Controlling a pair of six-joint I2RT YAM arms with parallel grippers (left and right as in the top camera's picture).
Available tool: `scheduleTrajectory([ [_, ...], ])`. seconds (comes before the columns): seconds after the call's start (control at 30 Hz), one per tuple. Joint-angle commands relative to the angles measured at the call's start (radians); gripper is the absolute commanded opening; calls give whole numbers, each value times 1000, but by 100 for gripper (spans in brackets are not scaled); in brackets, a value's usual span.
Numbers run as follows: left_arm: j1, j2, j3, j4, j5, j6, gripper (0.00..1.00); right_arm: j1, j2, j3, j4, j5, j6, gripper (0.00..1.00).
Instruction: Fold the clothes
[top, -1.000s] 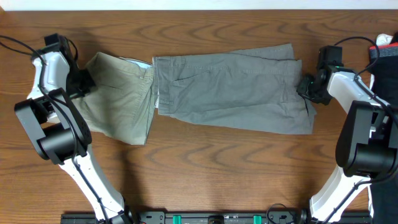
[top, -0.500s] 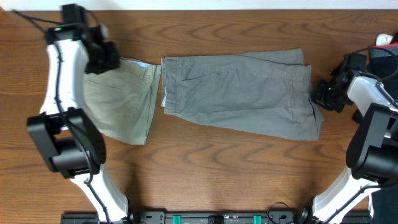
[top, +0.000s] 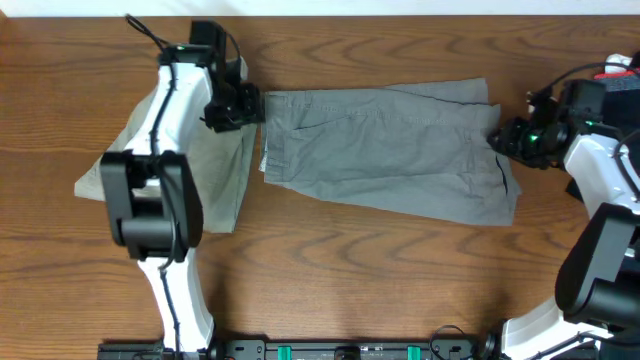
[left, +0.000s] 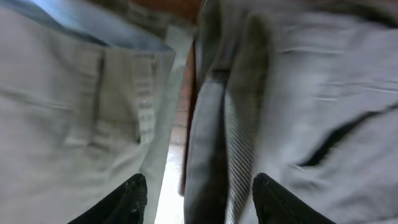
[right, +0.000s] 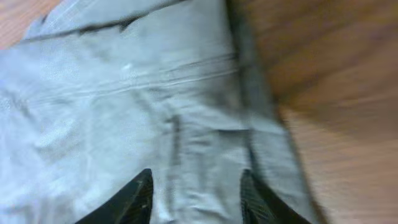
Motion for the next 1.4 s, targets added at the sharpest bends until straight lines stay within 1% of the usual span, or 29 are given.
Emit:
scheduleTrajectory([
  [0.0, -2, 28, -14, -3, 25, -30, 56, 57, 58, -2, 0, -21, -23, 37],
  [0.1, -2, 18, -14, -3, 24, -29, 56, 87, 130, -2, 8, 60, 27, 29],
  [0.23, -2, 7, -14, -8, 32, -26, 56, 88, 224, -2, 10, 226, 151, 8],
  [0.37, -2, 7, -14, -6, 109, -26, 56, 64, 263, -2, -19, 459, 261, 3],
  [0.43, -5, 7, -14, 0, 130, -21, 60, 46, 263, -2, -34, 532, 268, 3],
  [0.5, -6, 8, -14, 8, 129, -11, 62, 28, 263, -2, -37, 549, 265, 4],
  [0.57, -11, 8, -14, 19, 130, -11, 67, 8, 263, -2, -39, 536, 259, 4],
  [0.63, -18, 8, -14, 29, 134, -11, 71, 0, 263, -2, -33, 494, 223, 6],
  [0.73, -32, 14, -21, 62, 227, 2, 75, 3, 263, -2, -31, 482, 203, 8],
  [0.83, -47, 31, -35, 103, 363, 39, 76, 6, 263, -2, -31, 482, 203, 8],
  [0.97, -54, 61, -48, 119, 411, 43, 78, 6, 263, -2, -31, 482, 200, 9],
  [1.03, -55, 76, -50, 120, 440, 58, 80, 6, 263, -2, -31, 482, 195, 9],
  [1.23, -59, 127, -64, 121, 435, 58, 85, 6, 263, -2, -30, 478, 193, 8],
  [1.37, -71, 189, -64, 129, 433, 56, 86, 6, 263, -2, -30, 473, 193, 9],
])
